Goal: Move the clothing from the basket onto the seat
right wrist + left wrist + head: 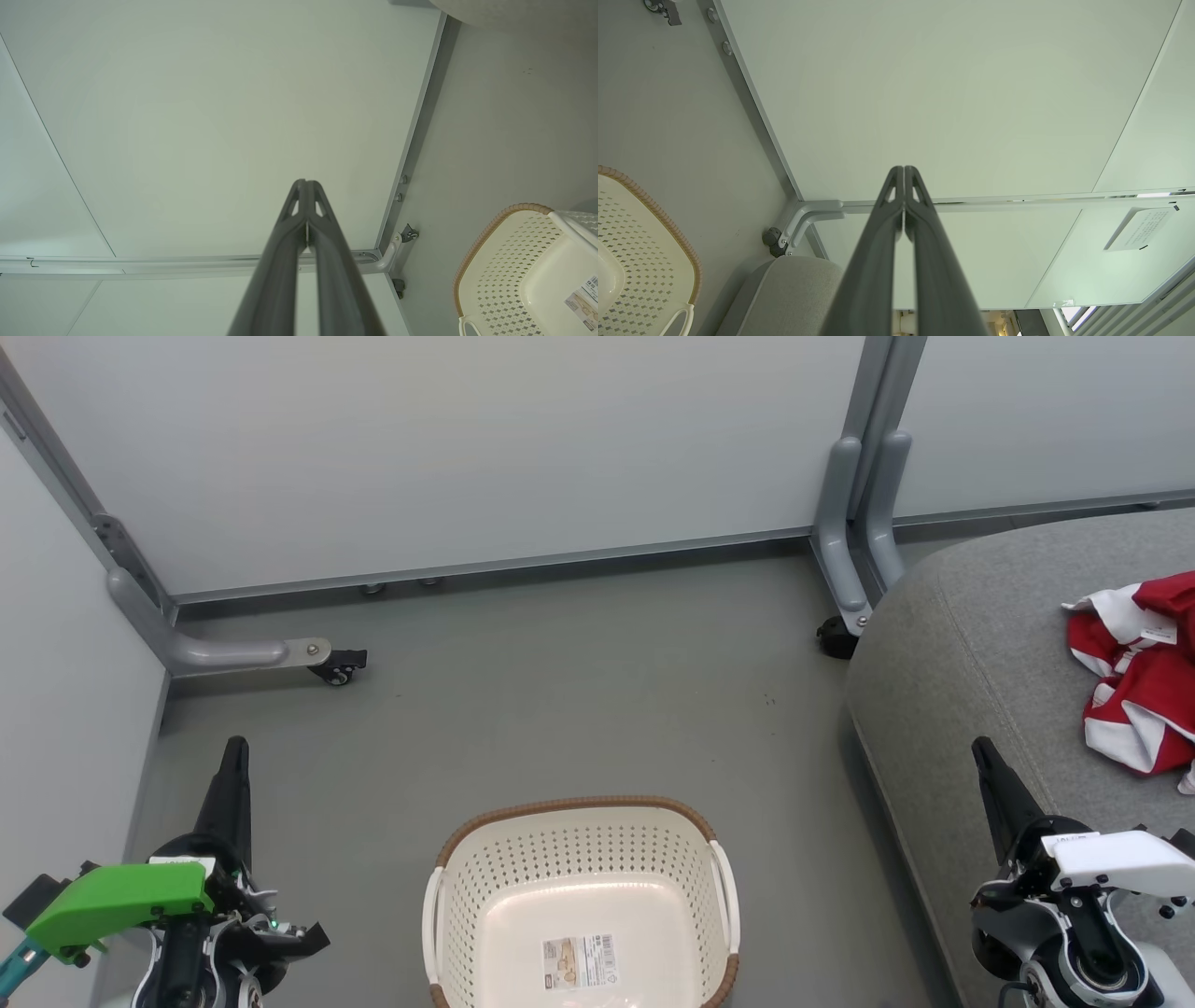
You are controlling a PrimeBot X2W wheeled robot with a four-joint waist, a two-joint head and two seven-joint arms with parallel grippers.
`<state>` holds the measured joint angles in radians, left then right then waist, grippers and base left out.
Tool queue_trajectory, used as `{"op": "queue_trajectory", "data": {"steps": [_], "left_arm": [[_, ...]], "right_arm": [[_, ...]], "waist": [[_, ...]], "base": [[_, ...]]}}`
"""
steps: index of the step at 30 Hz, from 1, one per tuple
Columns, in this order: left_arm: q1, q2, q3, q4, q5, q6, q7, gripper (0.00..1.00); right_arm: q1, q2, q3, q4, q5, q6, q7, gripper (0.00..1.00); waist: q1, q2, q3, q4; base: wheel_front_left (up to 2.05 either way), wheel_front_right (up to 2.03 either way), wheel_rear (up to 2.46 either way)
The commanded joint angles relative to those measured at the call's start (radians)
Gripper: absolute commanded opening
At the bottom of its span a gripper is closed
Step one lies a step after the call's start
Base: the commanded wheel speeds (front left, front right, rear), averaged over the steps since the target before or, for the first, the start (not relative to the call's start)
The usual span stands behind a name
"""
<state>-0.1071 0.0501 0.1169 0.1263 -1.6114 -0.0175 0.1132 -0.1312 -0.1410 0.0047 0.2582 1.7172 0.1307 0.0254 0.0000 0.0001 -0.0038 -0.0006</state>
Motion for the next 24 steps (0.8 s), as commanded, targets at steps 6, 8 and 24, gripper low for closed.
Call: {"op": "queue_trajectory", "data": {"steps": [6, 8, 24], "left_arm": [[0.014, 0.000, 0.002, -0.004, -0.002, 0.001, 0.002, 0.00], [0.014, 0.000, 0.002, -0.004, -0.002, 0.001, 0.002, 0.00], [0.015, 0.000, 0.002, -0.004, -0.002, 0.001, 0.002, 0.00]], "right_arm": [[0.001, -0.015, 0.012, -0.005, 0.016, 0.000, -0.014, 0.00], [0.001, -0.018, 0.016, -0.005, 0.019, 0.000, -0.017, 0.00], [0.003, -0.045, 0.052, -0.012, 0.050, 0.000, -0.046, 0.00]], "waist": [[0.0000, -0.0001, 0.000, 0.000], [0.0000, -0.0001, 0.000, 0.000], [0.0000, -0.0001, 0.000, 0.000]], "base": [[0.00, 0.00, 0.00], [0.00, 0.00, 0.00], [0.00, 0.00, 0.00]]}}
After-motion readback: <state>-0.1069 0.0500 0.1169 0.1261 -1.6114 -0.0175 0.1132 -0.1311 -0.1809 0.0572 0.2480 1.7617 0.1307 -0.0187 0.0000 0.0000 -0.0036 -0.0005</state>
